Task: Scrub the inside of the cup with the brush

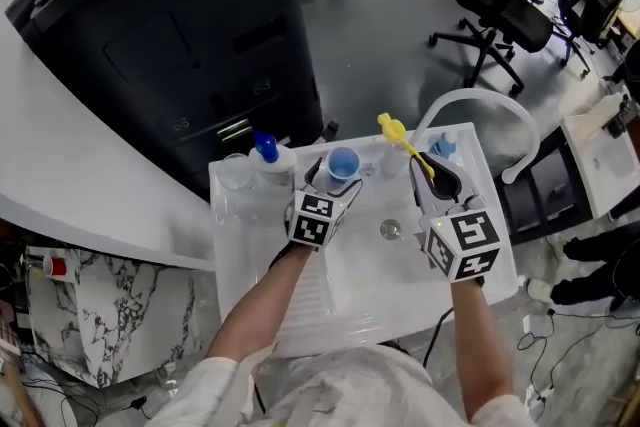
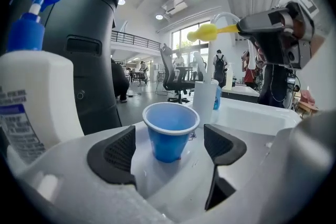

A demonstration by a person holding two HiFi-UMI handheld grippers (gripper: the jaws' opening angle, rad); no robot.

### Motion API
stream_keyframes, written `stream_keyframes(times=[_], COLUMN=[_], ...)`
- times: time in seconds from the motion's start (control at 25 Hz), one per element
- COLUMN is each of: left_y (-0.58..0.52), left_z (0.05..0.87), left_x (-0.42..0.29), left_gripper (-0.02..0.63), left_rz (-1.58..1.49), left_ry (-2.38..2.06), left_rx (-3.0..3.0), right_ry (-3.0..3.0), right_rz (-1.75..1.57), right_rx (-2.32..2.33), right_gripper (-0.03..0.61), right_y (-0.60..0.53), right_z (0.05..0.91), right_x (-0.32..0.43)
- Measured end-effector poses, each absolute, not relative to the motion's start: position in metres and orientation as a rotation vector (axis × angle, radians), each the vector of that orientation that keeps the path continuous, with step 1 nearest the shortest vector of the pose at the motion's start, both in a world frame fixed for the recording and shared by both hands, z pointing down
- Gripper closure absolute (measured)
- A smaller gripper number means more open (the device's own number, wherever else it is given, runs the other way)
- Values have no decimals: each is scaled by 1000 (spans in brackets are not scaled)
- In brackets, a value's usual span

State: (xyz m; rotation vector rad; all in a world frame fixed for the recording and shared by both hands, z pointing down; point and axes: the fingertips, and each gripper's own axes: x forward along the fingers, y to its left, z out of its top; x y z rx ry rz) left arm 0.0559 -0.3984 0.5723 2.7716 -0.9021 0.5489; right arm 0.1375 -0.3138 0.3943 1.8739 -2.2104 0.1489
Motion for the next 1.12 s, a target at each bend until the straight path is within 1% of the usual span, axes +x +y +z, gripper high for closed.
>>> stream_keyframes(times=[0.24,0.4,0.64,1.12], left_y=[-410,-414,-413,-392], left_z=[577,576,576,543], left_x=[64,67,70,69], left_gripper=[208,298,313,316], left_rz=[543,556,566,573], left_ry=[-940,-957,-923,-899], left_rx=[2779,2793,2817,2840], right_ry=[-2177,-2162,-2158,-2201], right_rz=[163,173,178,157], right_rx=[1899,1908,1912,1864], right_gripper=[543,543,543,543], right_y=[-315,-315,-315,-303], right_z=[399,402,404,392], right_x=[147,152,153,154])
